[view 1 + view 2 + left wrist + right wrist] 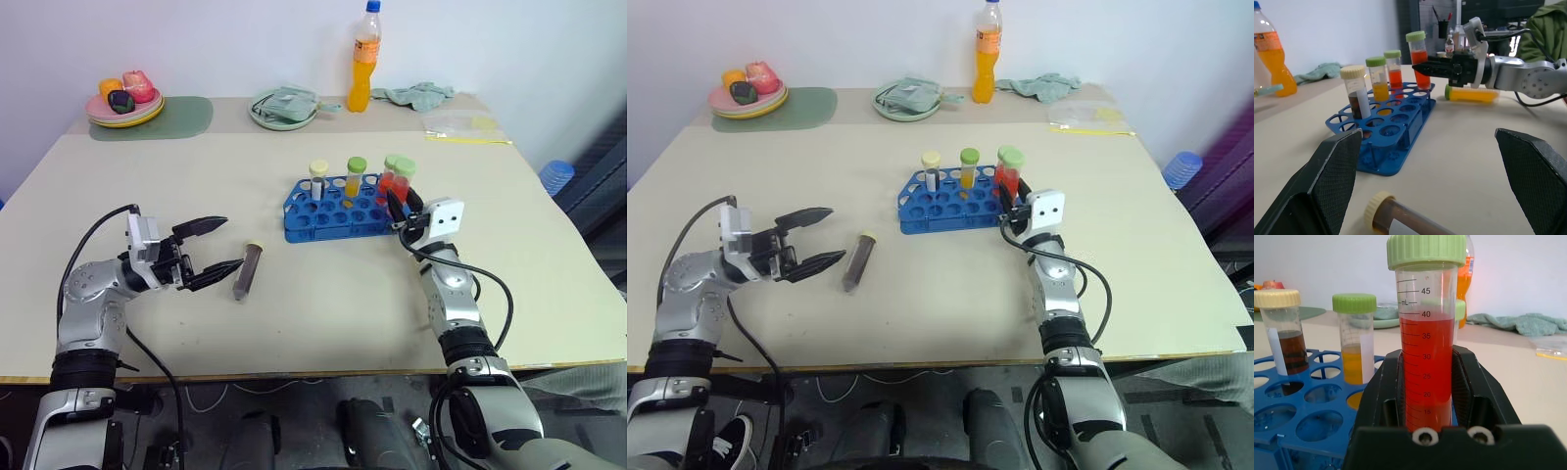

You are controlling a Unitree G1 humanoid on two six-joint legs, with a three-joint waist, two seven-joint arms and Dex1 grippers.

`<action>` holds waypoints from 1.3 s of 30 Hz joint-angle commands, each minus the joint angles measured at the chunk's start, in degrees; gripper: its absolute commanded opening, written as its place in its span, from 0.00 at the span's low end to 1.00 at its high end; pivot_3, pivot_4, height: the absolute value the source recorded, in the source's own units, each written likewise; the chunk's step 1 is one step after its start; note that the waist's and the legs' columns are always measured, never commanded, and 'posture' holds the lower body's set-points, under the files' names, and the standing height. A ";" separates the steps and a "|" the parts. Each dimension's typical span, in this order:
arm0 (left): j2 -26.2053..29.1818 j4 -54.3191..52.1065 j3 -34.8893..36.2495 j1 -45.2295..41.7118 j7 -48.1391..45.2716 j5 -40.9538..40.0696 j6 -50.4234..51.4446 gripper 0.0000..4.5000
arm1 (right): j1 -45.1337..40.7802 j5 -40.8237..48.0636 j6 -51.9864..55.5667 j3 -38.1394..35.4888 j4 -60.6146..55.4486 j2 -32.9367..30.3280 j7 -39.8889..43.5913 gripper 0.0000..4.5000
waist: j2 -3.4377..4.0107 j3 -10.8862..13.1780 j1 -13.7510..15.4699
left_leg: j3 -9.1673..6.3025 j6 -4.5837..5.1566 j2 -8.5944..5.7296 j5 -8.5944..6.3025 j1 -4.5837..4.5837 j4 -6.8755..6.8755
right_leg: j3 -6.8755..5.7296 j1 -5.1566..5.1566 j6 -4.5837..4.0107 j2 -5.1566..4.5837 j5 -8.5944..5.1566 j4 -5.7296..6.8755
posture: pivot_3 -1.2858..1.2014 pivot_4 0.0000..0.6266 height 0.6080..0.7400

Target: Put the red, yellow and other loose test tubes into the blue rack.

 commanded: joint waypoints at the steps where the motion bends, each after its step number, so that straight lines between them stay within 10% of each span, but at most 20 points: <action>1: 0.66 -2.47 1.37 0.28 0.30 -0.46 -0.28 1.00 | -0.49 3.22 1.04 -1.21 -1.51 0.28 2.08 0.29 | 0.00 0.00 -0.15 | 0.00 0.00 0.00 0.00 0.00 0.00 | 0.00 0.00 0.00 0.00 0.00 0.00 | 0.52 0.24 1.00; 8: 0.56 -8.05 0.77 1.09 3.03 -0.85 2.69 1.00 | 0.08 1.93 1.46 -0.71 -4.01 -0.85 1.63 0.99 | 0.00 0.00 -0.66 | -0.03 0.00 0.01 0.00 0.00 -0.01 | -0.01 0.01 0.02 -0.03 0.01 0.01 | 0.52 0.24 1.00; 25: -1.93 -15.80 -1.35 3.03 8.87 -0.17 6.60 1.00 | 19.11 16.37 42.44 -5.51 -45.20 -18.32 6.10 0.99 | 0.02 0.00 -0.03 | -0.03 0.01 -0.01 0.00 0.00 -0.01 | 0.03 0.02 -0.16 -0.07 -0.09 -0.05 | 0.52 0.24 1.00; 39: -2.49 -19.13 -3.60 0.03 12.18 0.80 9.73 1.00 | -1.85 20.31 98.47 3.64 -46.15 -35.93 5.50 0.99 | -0.01 0.00 0.88 | -0.01 0.03 -0.01 -0.02 -0.16 -0.01 | 0.02 -0.05 -0.20 -0.04 -0.12 -0.26 | 0.52 0.24 1.00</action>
